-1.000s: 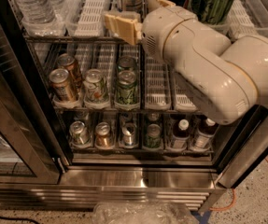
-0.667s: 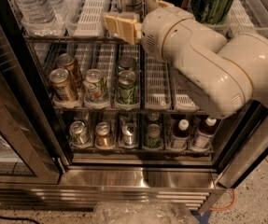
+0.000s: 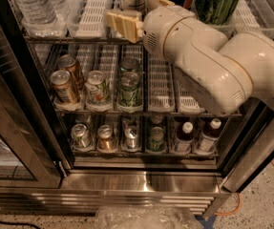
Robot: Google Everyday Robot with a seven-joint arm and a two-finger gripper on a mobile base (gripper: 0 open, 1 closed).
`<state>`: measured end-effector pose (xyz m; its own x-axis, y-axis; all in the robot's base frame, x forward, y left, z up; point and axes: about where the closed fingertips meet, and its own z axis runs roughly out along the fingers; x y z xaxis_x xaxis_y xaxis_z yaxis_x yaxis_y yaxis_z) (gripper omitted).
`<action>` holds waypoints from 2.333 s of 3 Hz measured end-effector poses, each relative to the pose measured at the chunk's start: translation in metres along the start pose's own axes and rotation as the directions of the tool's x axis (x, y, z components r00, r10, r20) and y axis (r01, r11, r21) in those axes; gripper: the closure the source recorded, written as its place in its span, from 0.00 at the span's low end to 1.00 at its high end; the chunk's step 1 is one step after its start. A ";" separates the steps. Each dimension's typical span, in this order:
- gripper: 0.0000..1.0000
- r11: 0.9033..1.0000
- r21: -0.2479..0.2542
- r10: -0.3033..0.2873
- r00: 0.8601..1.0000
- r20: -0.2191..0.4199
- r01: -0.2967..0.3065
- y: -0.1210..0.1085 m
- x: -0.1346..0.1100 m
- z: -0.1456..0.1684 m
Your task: Pick redbull can from top shelf of fridge
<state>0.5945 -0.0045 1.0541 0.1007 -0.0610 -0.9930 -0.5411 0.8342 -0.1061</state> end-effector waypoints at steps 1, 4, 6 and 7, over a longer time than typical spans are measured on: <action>0.35 1.000 -0.003 0.002 1.000 0.002 -0.002 0.001 -0.001 0.002; 1.00 1.000 -0.004 0.001 1.000 0.002 -0.001 0.001 -0.005 0.002; 1.00 1.000 -0.019 -0.015 0.999 0.034 0.016 0.007 -0.011 0.003; 1.00 0.999 -0.025 -0.018 0.997 0.072 0.020 0.007 -0.018 0.001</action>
Offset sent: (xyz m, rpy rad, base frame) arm 0.0010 0.0015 0.0009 0.0022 -0.0002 0.0034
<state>0.5895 0.0027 1.0714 0.1701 -0.0368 -0.9847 -0.5599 0.8187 -0.1273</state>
